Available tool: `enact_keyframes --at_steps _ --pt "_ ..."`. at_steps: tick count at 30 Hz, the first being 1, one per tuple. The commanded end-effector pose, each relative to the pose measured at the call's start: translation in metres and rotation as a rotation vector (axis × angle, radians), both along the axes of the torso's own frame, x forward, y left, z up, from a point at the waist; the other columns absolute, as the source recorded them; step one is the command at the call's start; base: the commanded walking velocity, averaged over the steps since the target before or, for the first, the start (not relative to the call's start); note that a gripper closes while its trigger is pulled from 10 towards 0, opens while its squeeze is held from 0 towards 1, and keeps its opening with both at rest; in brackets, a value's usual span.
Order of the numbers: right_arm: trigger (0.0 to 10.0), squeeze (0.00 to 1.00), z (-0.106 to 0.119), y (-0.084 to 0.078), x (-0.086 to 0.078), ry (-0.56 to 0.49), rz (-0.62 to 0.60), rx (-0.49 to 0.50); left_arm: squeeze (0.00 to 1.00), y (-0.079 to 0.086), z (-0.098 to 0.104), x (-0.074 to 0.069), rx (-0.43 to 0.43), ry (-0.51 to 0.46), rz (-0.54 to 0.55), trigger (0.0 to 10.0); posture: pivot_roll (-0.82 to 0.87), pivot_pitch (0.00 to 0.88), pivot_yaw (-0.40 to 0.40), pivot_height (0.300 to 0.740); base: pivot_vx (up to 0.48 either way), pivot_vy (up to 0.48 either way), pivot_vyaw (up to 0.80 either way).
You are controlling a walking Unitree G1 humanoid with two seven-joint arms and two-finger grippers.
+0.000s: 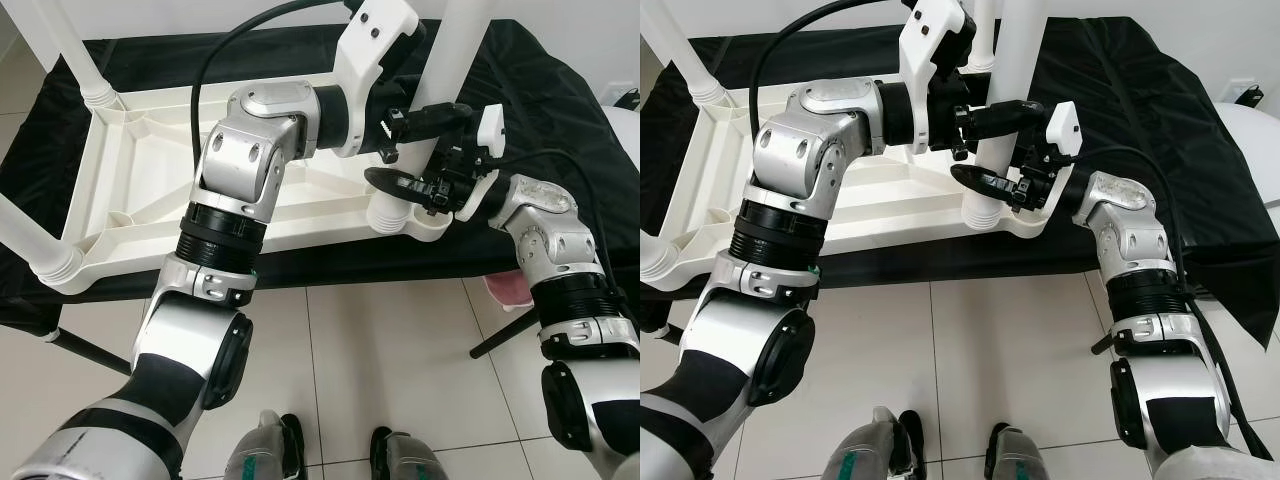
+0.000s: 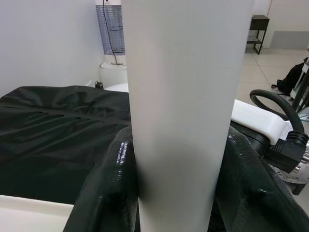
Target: Building children table
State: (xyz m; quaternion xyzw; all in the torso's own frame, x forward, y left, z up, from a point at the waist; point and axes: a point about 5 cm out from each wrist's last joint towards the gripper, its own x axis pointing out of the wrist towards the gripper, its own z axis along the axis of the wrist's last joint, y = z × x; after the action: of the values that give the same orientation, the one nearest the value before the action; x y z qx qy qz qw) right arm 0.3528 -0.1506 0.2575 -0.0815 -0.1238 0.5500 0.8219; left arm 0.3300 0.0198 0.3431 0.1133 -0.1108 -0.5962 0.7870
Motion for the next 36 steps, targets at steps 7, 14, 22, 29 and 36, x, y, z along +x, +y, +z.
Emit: enact_keyframes --at_steps 7,14,22,29,36 --pt "10.0 0.0 -0.004 0.002 0.002 0.043 0.028 -0.051 0.56 -0.005 0.007 -0.003 -0.038 -0.04 0.049 10.0 -0.11 0.143 0.042 0.74 0.0 0.0 0.0" --pt "10.0 0.0 -0.003 0.001 0.002 0.043 0.025 -0.046 1.0 -0.004 0.006 -0.003 -0.046 -0.02 0.053 10.0 -0.11 0.136 0.041 0.74 0.0 0.0 0.0" --pt "10.0 0.0 -0.001 -0.002 0.003 0.035 0.008 -0.029 0.0 -0.001 0.004 -0.003 -0.024 -0.029 0.051 10.0 -0.11 0.136 0.046 0.74 0.0 0.0 0.0" --pt "10.0 0.0 0.006 -0.008 0.004 0.018 -0.021 0.001 0.0 0.026 0.007 0.008 -0.042 -0.008 0.101 10.0 -0.11 0.144 0.053 0.74 0.0 0.0 0.0" --pt "10.0 0.0 0.009 -0.014 0.005 0.014 -0.043 0.015 0.0 0.042 0.014 0.008 -0.062 -0.015 0.112 10.0 -0.1 0.147 0.05 0.74 0.0 0.0 0.0"
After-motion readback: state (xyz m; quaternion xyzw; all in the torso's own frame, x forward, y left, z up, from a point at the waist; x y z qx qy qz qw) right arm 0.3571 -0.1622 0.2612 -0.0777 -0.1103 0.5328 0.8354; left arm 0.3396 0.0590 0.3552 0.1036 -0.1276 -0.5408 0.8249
